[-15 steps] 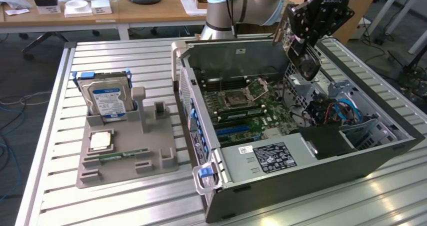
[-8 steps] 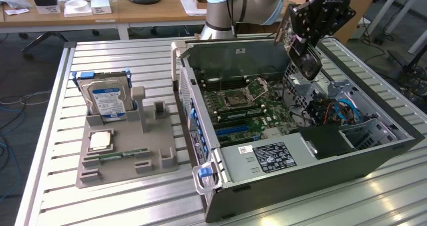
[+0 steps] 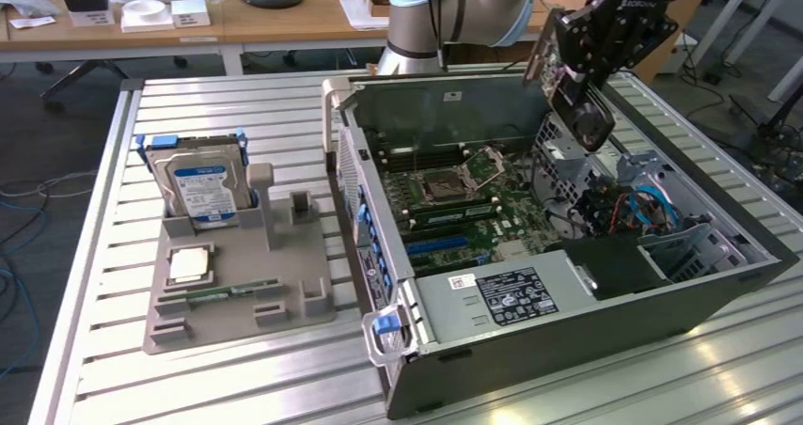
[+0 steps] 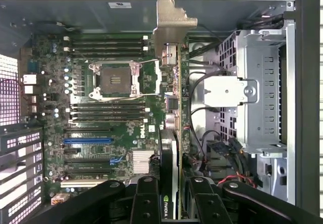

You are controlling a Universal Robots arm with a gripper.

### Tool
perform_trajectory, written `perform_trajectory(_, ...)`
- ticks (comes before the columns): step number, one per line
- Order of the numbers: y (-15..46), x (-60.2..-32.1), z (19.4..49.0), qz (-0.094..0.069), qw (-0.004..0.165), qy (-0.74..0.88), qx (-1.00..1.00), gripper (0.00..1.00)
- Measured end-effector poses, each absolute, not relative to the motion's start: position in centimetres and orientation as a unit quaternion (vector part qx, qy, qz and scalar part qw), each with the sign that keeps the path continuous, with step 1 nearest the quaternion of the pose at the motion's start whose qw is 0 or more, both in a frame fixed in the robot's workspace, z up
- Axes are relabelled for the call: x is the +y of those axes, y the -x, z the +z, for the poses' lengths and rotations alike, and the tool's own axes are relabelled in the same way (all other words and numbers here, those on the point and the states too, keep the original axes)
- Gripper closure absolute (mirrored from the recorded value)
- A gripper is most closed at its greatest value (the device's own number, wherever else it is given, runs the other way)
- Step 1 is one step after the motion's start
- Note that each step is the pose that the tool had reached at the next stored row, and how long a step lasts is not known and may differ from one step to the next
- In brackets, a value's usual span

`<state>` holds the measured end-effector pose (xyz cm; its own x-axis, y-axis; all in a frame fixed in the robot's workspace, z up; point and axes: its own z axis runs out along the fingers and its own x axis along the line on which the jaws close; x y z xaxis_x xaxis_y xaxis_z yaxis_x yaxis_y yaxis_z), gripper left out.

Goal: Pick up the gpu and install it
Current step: 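Pick up the gpu and move the gpu toward the slot, then insert the gpu into the slot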

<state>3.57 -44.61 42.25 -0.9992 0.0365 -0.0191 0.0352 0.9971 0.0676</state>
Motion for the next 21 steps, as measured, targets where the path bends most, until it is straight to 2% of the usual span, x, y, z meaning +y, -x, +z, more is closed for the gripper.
perform_trajectory(21,-3.92,-44.61,42.12,0.034,0.01,-0.019,0.999,0.73)
